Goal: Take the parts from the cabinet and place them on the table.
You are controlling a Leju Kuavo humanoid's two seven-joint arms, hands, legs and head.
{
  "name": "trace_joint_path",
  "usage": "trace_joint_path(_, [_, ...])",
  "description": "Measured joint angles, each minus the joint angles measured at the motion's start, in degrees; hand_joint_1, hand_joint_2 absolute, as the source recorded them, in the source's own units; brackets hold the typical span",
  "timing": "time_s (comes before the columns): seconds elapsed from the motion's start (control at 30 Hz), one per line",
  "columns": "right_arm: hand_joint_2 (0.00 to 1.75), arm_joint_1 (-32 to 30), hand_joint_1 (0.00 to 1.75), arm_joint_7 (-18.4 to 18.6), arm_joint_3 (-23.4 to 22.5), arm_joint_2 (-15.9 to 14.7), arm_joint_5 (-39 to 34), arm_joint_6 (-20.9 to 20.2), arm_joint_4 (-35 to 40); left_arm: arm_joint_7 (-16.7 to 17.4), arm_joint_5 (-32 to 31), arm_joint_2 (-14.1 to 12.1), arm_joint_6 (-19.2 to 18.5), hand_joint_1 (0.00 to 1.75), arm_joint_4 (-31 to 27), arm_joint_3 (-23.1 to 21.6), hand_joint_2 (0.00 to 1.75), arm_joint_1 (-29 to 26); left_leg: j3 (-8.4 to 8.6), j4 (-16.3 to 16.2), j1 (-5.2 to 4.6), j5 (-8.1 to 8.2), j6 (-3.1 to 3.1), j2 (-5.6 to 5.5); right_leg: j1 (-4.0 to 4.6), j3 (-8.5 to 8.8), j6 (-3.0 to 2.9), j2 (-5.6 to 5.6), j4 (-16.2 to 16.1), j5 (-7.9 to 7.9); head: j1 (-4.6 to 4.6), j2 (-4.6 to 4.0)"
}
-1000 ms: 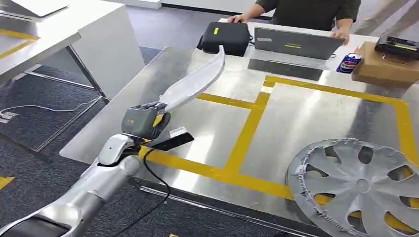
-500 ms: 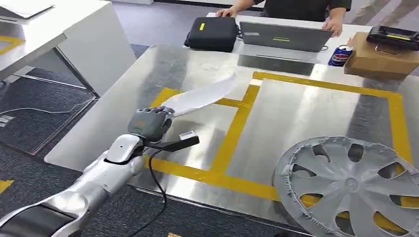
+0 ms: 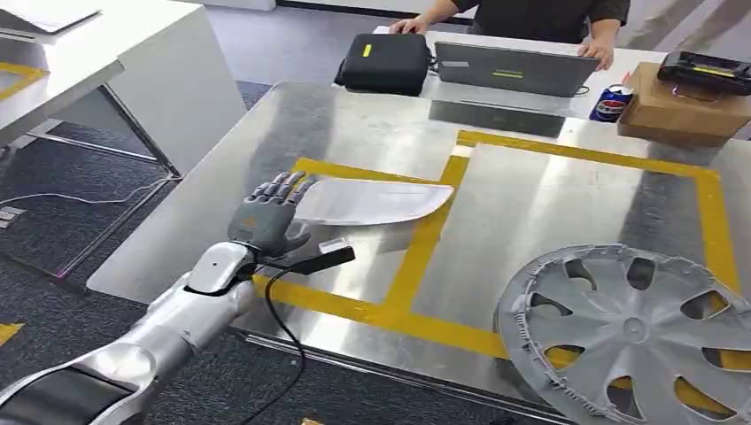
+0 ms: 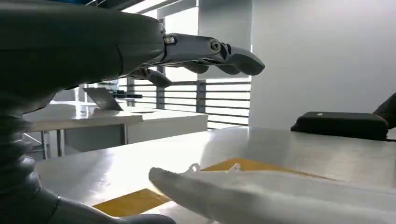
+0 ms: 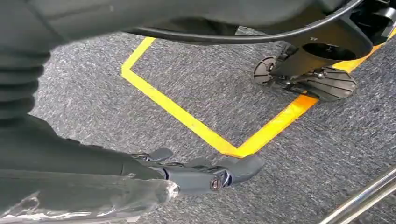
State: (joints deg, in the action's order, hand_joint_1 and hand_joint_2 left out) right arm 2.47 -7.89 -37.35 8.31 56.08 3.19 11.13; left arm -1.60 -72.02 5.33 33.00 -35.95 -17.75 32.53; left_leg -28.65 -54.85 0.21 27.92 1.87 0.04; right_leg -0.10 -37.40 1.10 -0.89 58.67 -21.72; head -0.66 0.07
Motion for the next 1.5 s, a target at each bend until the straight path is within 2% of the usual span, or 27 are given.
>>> trace_joint_path(0.43, [0.00, -0.01, 0.00, 0.00, 0.00, 0.00, 0.00, 0.00, 0.00, -0.19, 0.15, -0.09, 0.28, 0.00, 0.00, 0.00, 1.75, -0.21, -0.05, 0.00, -0.03, 0.03, -0.04, 0.00, -0.03, 0.05, 0.01, 0.00, -0.04, 0.00, 0.00, 0.00])
trace_joint_path(0.47, [0.00, -0.02, 0.00, 0.00, 0.00, 0.00, 0.02, 0.00, 0.00, -0.59, 0.66, -0.11, 0.72, 0.00, -0.02, 0.04, 0.00, -0.28, -0.05, 0.00, -0.03, 0.03, -0.04, 0.00, -0.03, 0.06, 0.01, 0.00, -0.04, 0.00, 0.00, 0.00])
trace_joint_path(0.67, [0.00, -0.17, 0.00, 0.42, -0.02, 0.00, 0.37, 0.00, 0.00, -4.59, 5.80, -0.59, 2.91, 0.00, -2.54, 1.73, 0.00, -3.00, -0.02, 0.00, -0.03, 0.04, -0.05, 0.01, -0.04, 0.08, 0.01, -0.01, -0.04, 0.00, 0.02, 0.00])
trace_joint_path(0.7, [0.00, -0.32, 0.00, 0.53, -0.07, 0.15, 0.39, 0.00, 0.00, -5.60, 7.35, -0.77, 3.43, 0.00, -3.76, 2.41, 0.00, -3.84, -0.01, -0.47, -0.29, 0.08, -0.57, 0.01, -0.52, 0.21, 0.80, 0.01, -0.53, 0.61, -0.02, 0.00])
trace_joint_path(0.73, [0.00, -0.35, 0.00, 0.61, -0.20, 0.17, 0.39, 0.07, 0.00, -6.69, 8.95, -0.92, 3.89, 0.00, -5.32, 3.13, 0.00, -4.79, 0.03, 0.29, -0.36, -0.75, -1.50, 0.02, -0.55, 0.54, 1.19, -0.05, -1.35, 1.12, 0.18, 0.00])
trace_joint_path(0.77, [0.00, -0.34, 0.00, 0.59, -0.28, 0.17, 0.42, 0.13, 0.00, -8.31, 11.09, -1.01, 4.11, 0.00, -7.44, 3.83, 0.00, -6.01, 1.29, 2.80, 0.32, -2.22, -2.08, 0.07, -0.26, 0.14, 1.32, -0.08, -1.89, 0.97, 0.37, 0.00])
trace_joint_path(0.8, [0.00, -0.51, 0.00, 0.53, -0.35, 0.17, 0.42, 0.20, 0.00, -10.42, 14.04, -1.16, 4.70, 0.00, -10.04, 4.70, 0.00, -7.51, 1.80, 3.90, 0.38, -2.82, -1.80, 0.36, -0.21, 0.19, 1.65, 0.20, -1.46, 0.16, 0.00, 0.00])
trace_joint_path(0.83, [0.00, -0.54, 0.00, 0.48, -0.46, 0.17, 0.44, 0.24, 0.00, -12.07, 16.51, -1.40, 5.05, 0.00, -12.71, 5.53, 0.00, -9.16, 1.96, 4.24, 0.54, -3.00, -2.00, 0.25, -0.40, -0.76, 1.94, 0.23, 1.22, -1.73, -0.02, 0.00])
trace_joint_path(0.87, [0.00, -0.61, 0.00, 0.39, -0.65, 0.17, 0.67, -0.02, 0.00, -15.13, 20.44, -1.22, 5.48, 0.00, -15.40, 6.61, 0.00, -11.34, 1.95, 4.24, 0.71, -2.99, -1.92, 0.33, -0.59, -2.36, 2.31, 0.26, 5.48, -4.03, -0.07, 0.00])
trace_joint_path(0.9, [0.00, -0.75, 0.00, 0.29, -0.81, 0.17, 1.07, -0.59, 0.00, -19.57, 26.54, -0.24, 5.98, 0.00, -19.45, 8.95, 0.00, -14.74, 2.04, 4.22, 0.78, -2.87, -1.74, 0.40, -0.94, -4.10, 2.81, 0.35, 10.05, -6.19, -0.02, 0.00])
trace_joint_path(0.93, [0.00, -0.99, 0.00, 0.09, -0.83, 0.17, 1.53, -0.92, 0.00, -24.98, 34.85, 0.88, 5.59, 0.00, -23.58, 12.43, 0.00, -18.93, 2.02, 4.22, 0.98, -2.76, -1.53, 0.21, -1.36, -5.39, 3.35, 0.48, 13.89, -7.57, 0.07, 0.00])
trace_joint_path(0.97, [0.00, -1.26, 0.00, -0.19, -0.83, 0.20, 2.05, -0.94, 0.00, -31.35, 45.73, 0.96, 2.91, 0.00, -26.02, 16.70, 0.00, -22.96, 2.15, 4.20, 1.35, -2.68, -1.08, 0.15, -1.68, -5.14, 3.81, 0.52, 14.42, -7.22, -0.31, 0.00])
trace_joint_path(1.0, [0.00, -1.31, 0.00, -0.33, -0.83, 0.22, 2.63, -0.94, 0.00, -35.36, 55.47, 0.61, -0.49, 0.00, -27.83, 21.48, 0.00, -26.58, 2.43, 4.13, 1.77, -2.44, -0.45, 0.09, -1.90, -3.63, 4.28, 0.51, 12.44, -5.77, -0.46, 0.00])
trace_joint_path(1.03, [0.00, -1.40, 0.00, -0.55, -0.85, 0.24, 3.06, -0.94, 0.00, -36.76, 65.43, 0.28, -3.44, 0.00, -29.89, 28.82, 0.00, -29.95, 2.54, 3.71, 2.46, -2.08, 0.36, 0.07, -2.35, -0.98, 4.96, 0.42, 8.05, -3.61, -0.37, 0.00])
trace_joint_path(1.07, [0.00, -1.64, 0.00, -0.68, -0.85, 0.24, 3.47, -0.92, 0.00, -37.00, 72.95, 0.70, -4.69, 0.00, -31.40, 35.60, 0.00, -32.07, 2.37, 2.83, 3.21, -1.54, 1.24, 0.01, -3.00, 2.18, 5.80, 0.17, 2.91, -1.63, -0.28, 0.00])
trace_joint_path(1.1, [0.00, -1.92, 0.00, -0.77, -0.85, 0.49, 3.82, -0.94, -0.06, -37.07, 78.95, 0.87, -5.22, 0.00, -33.04, 42.48, 0.00, -33.22, 1.71, 1.76, 3.32, -0.96, 2.26, -0.40, -3.27, 3.88, 7.59, -2.41, 0.61, -4.27, -0.48, 0.00])
trace_joint_path(1.13, [0.00, -2.22, 0.00, -0.83, -0.89, 0.77, 4.22, -0.92, -0.22, -37.18, 81.19, 1.24, -5.27, 0.00, -34.66, 47.32, 0.00, -34.04, 0.52, 0.56, 3.31, -0.66, 3.08, -1.44, -3.17, 4.32, 6.53, -3.55, 1.69, -4.39, -1.18, 0.00])
trace_joint_path(1.17, [0.00, -2.51, 0.00, -0.90, -0.94, 0.68, 4.48, -0.81, -0.22, -37.18, 79.55, 1.62, -5.05, 0.00, -35.65, 50.31, 0.00, -34.78, -0.08, -0.24, 3.19, -0.68, 3.23, -2.47, -3.71, 3.66, 5.19, -3.18, 2.19, -5.27, -0.81, 0.00])
trace_joint_path(1.2, [0.00, -2.29, 0.00, -0.98, -0.96, 0.55, 4.76, -0.74, -0.22, -37.18, 75.07, 1.97, -4.00, 0.00, -36.13, 52.77, 0.00, -35.40, -0.43, -0.48, 3.35, -0.81, 3.49, -3.14, -3.51, 3.43, 4.06, -2.61, 2.83, -5.77, -0.18, 0.02])
trace_joint_path(1.23, [0.00, -1.84, 0.00, -1.05, -0.98, 0.55, 5.12, -0.74, -0.22, -37.18, 70.69, 2.06, -3.19, 0.00, -36.31, 54.45, 0.00, -36.32, -0.77, -0.25, 3.33, -1.39, 3.88, -3.76, -3.21, 3.22, 3.24, -1.74, 3.28, -5.99, -0.22, 0.00])
trace_joint_path(1.27, [0.00, -1.53, 0.00, -1.14, -0.98, 0.55, 5.33, -0.76, -0.22, -37.18, 67.59, 2.32, -2.49, 0.00, -36.46, 55.92, 0.00, -36.92, -1.15, -0.28, 3.65, -1.26, 4.05, -3.87, -2.90, 3.07, 2.45, -1.06, 3.26, -5.81, -0.04, 0.00])
trace_joint_path(1.3, [0.00, -1.19, 0.00, -1.18, -0.96, 0.57, 5.44, -0.72, -0.22, -37.18, 65.97, 2.36, -2.10, 0.00, -36.67, 57.43, 0.00, -37.21, -1.66, -1.35, 3.61, -0.29, 3.77, -2.08, -2.70, 2.90, 1.55, -0.41, 3.16, -5.63, 0.20, 0.00])
trace_joint_path(1.33, [0.00, -0.96, 0.00, -1.18, -0.96, 0.61, 5.49, -0.70, -0.22, -37.18, 65.55, 2.49, -1.92, 0.00, -36.96, 58.58, 0.00, -37.21, -3.25, -4.73, 3.24, 2.35, 3.36, -0.73, -2.39, 2.62, 1.07, 0.20, 3.08, -5.34, 0.66, 0.00])
trace_joint_path(1.4, [0.00, -0.89, 0.00, -1.18, -0.98, 0.59, 5.51, -0.59, -0.22, -37.18, 65.40, 2.60, -1.64, 0.00, -37.29, 60.39, 0.00, -37.33, -7.47, -14.47, 2.60, 7.69, 2.85, -0.58, -1.67, 1.81, 0.21, 1.60, 3.07, -4.79, 0.96, 0.00])
trace_joint_path(1.43, [0.00, -0.81, 0.00, -1.18, -0.98, 0.59, 5.51, -0.57, -0.22, -37.18, 65.35, 2.67, -1.57, 0.00, -37.37, 61.05, 0.00, -37.52, -8.84, -17.99, 2.33, 9.11, 2.54, -0.59, -1.28, 1.42, -0.14, 2.24, 3.07, -4.53, 1.07, 0.00])
trace_joint_path(1.47, [0.00, -0.67, 0.00, -1.20, -0.98, 0.59, 5.53, -0.57, -0.22, -37.18, 65.33, 2.80, -1.44, 0.00, -37.38, 61.57, 0.00, -37.70, -9.24, -19.50, 2.04, 9.26, 2.19, -0.59, -0.89, 1.01, -0.43, 2.84, 3.07, -4.26, 1.01, 0.00])
trace_joint_path(1.5, [0.00, -0.58, 0.00, -1.31, -0.98, 0.59, 5.60, -0.55, -0.22, -37.18, 65.33, 2.91, -1.01, 0.00, -37.38, 61.85, 0.00, -37.81, -8.47, -18.66, 1.72, 7.86, 1.66, -0.58, -0.51, 0.58, -0.65, 3.48, 3.07, -3.93, 1.05, 0.00])
